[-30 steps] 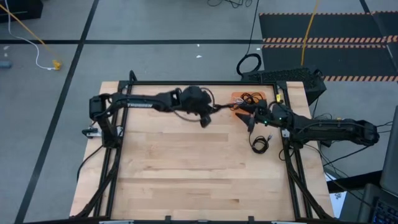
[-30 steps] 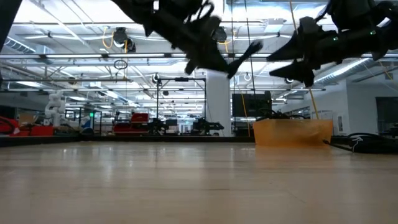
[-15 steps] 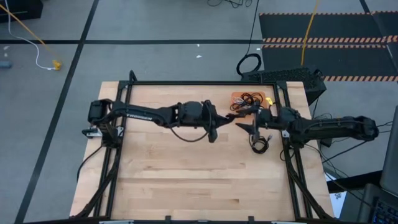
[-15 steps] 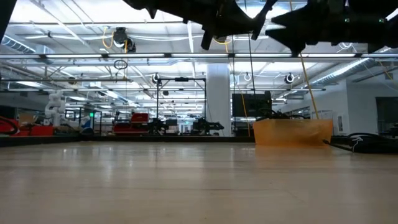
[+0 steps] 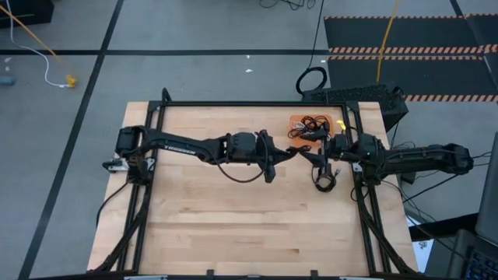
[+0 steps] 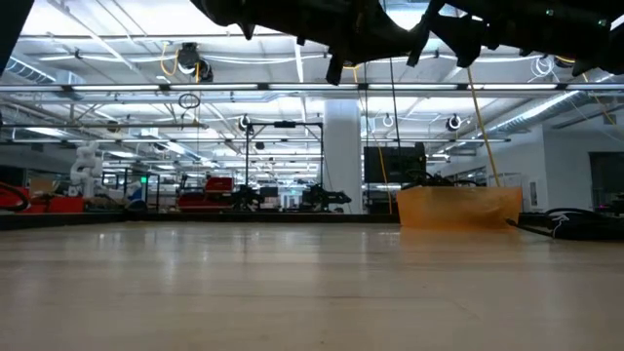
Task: Pick and place USB-C Cables
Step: Put the top black charger cable into the orange bin
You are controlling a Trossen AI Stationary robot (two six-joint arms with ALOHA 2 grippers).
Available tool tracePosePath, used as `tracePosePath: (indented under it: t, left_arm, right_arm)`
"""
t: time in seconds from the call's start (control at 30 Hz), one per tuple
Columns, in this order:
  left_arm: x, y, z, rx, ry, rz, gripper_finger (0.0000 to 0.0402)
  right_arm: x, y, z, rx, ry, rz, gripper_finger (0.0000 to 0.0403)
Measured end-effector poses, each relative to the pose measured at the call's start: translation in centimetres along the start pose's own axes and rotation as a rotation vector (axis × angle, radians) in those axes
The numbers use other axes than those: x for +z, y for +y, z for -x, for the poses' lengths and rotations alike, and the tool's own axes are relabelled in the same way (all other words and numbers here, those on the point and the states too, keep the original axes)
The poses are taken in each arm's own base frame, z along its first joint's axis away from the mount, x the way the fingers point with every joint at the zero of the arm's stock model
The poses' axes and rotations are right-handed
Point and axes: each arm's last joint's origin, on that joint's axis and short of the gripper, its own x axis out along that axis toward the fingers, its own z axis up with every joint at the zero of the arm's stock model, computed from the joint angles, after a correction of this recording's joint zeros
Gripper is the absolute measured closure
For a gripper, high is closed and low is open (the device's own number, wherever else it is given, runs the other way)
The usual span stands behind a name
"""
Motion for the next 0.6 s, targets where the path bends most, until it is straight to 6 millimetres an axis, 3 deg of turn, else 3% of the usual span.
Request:
tracePosePath:
  t: [0.2,0.3,0.47,0.6]
  left_arm:
    - [0.19,0.00,-0.30,-0.014,-0.051,-0.014,0.0373]
    - [0.16,0.02,-0.36,-0.018,-0.055,-0.017,0.0366]
    - [0.12,0.05,-0.40,-0.017,-0.054,-0.016,0.0351]
    - [0.22,0.00,-0.39,-0.023,-0.064,-0.017,0.0348]
  right_arm:
    - [0.28,0.00,0.00,0.000,-0.029,-0.065,0.0182]
    - [0.45,0.01,0.01,0.003,-0.047,-0.090,0.0236]
    - [0.55,0.01,0.02,0.004,-0.057,-0.099,0.0365]
    - [0.67,0.02,0.03,0.005,-0.069,-0.124,0.0388]
